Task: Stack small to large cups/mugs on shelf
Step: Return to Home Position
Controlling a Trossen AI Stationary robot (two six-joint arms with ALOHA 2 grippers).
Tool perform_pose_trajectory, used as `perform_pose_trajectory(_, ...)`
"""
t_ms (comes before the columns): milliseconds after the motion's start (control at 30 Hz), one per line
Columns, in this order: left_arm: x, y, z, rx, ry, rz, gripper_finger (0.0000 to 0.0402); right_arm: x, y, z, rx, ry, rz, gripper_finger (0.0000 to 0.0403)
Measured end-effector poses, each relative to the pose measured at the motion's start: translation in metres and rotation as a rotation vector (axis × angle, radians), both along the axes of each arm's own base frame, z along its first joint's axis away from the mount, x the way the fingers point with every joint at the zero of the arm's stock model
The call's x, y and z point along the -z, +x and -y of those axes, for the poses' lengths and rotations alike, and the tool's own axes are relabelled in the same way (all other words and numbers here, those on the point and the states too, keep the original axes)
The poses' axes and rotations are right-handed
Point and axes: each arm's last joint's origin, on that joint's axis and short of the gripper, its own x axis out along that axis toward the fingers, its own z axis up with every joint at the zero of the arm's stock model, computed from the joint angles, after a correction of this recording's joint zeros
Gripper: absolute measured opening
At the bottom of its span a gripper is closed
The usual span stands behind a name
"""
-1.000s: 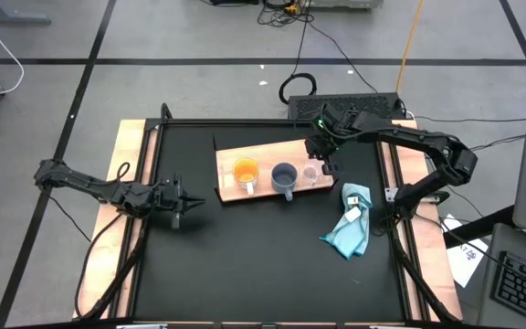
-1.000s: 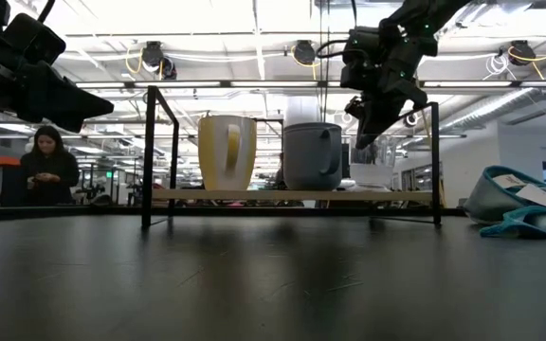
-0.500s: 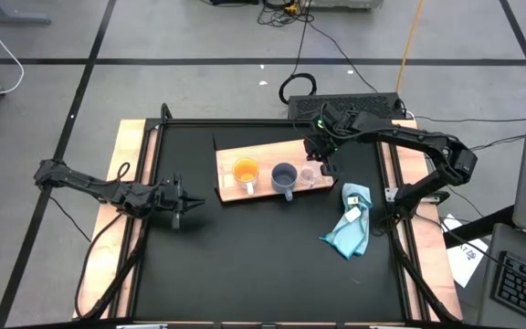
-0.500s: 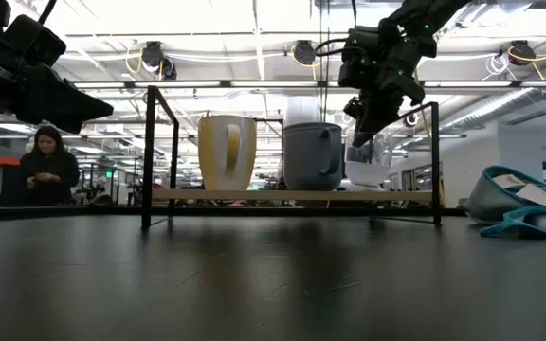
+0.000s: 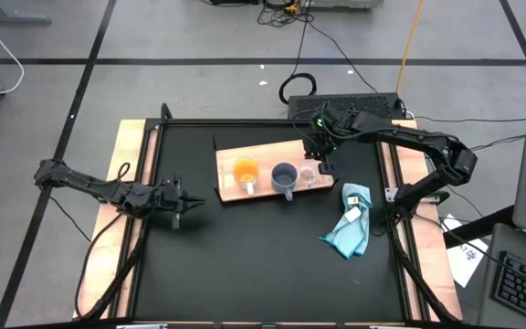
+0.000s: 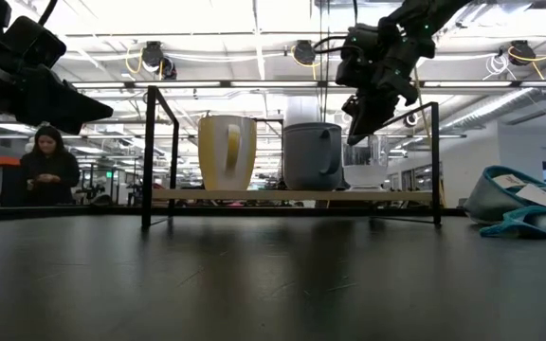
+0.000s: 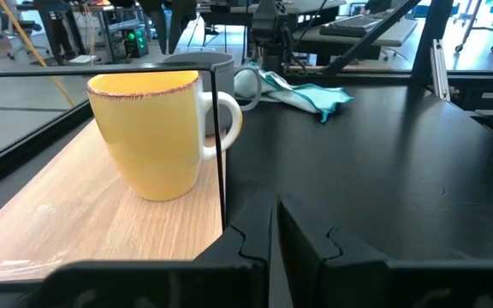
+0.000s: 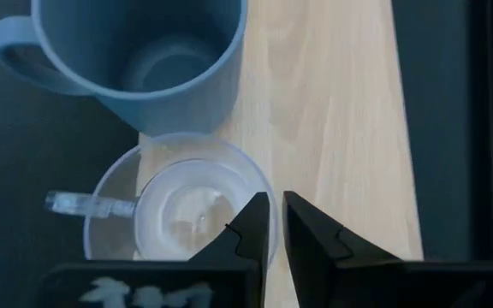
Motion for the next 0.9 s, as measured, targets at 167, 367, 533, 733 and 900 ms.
perform_pose_trajectory(167, 0.001, 0.0, 0.0, 0.0, -0.001, -0.007, 0.0026, 0.0, 0.0, 0.002, 0.035, -0.044, -0.018, 0.003)
perform_pose_trajectory(367, 0.001, 0.0, 0.0, 0.008, -0.004, -0.008, 0.0026, -0.003, -0.002, 0.003, 0.059, -0.055, -0.023, 0.003)
perform_pose_trajectory(533, 0.001, 0.0, 0.0, 0.008, -0.003, -0.008, 0.0026, -0.018, 0.0, 0.002, 0.063, -0.047, -0.022, 0.003)
perform_pose_trajectory(733, 0.0, 0.0, 0.0, 0.011, 0.01, 0.001, 0.0026, -0.039, 0.009, -0.009, 0.035, -0.049, 0.002, 0.003)
perform_pose_trajectory(900, -0.004, 0.001, 0.001, 0.021, 0.046, 0.043, 0.0024, -0.064, 0.013, -0.036, -0.059, -0.081, 0.058, 0.0029)
